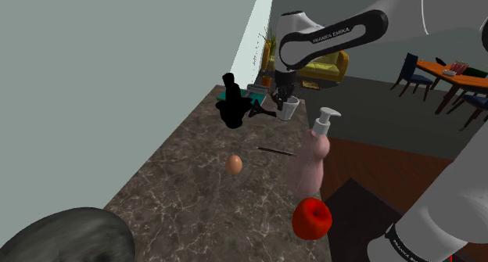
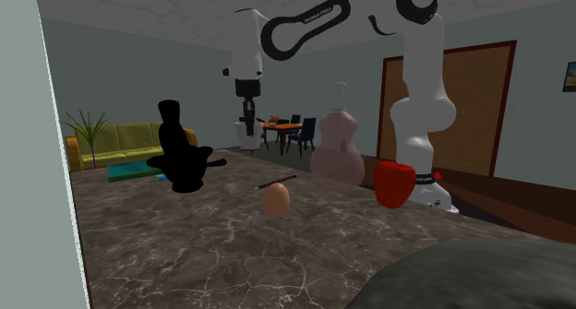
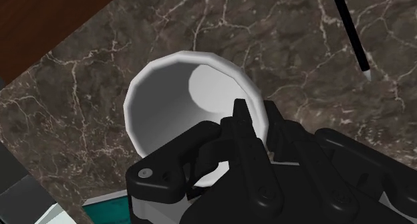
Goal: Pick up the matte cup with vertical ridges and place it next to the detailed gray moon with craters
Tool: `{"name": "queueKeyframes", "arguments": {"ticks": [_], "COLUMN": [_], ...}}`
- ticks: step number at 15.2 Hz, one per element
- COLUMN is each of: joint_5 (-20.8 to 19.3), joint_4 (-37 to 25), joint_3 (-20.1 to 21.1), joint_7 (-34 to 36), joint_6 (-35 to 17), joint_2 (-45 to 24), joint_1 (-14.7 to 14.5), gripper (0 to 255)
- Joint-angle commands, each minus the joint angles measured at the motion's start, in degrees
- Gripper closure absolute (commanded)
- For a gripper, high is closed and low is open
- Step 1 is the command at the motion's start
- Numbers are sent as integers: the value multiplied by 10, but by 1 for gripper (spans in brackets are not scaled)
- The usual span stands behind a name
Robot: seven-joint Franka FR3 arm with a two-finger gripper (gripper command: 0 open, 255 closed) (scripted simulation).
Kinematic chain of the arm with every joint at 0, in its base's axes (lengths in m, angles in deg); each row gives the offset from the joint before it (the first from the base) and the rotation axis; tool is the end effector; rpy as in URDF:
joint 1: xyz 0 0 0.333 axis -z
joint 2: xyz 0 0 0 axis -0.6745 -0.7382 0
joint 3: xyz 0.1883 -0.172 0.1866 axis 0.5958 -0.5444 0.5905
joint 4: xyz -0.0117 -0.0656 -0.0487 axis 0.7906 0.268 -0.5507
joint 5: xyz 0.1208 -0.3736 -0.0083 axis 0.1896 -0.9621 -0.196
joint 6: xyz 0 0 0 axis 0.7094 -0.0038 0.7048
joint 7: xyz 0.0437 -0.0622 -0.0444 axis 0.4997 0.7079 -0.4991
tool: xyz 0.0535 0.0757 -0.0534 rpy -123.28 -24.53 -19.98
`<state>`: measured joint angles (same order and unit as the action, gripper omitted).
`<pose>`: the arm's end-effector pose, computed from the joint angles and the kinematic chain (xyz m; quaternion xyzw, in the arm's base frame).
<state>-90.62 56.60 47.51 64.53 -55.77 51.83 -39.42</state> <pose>0.5600 0.0039 0.4369 0.9954 0.0514 -0.0043 0.0805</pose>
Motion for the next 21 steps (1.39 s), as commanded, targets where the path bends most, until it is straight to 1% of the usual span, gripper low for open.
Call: {"name": "queueKeyframes", "arguments": {"ticks": [1, 11, 21], "joint_5": [2, 8, 12], "joint_4": [-10, -68, -140], "joint_3": [0, 1, 2], "joint_7": [-3, -16, -27], "joint_6": [14, 87, 163], "joint_2": [4, 21, 25], "joint_1": [0, -1, -2], "gripper": [255, 255, 255]}}
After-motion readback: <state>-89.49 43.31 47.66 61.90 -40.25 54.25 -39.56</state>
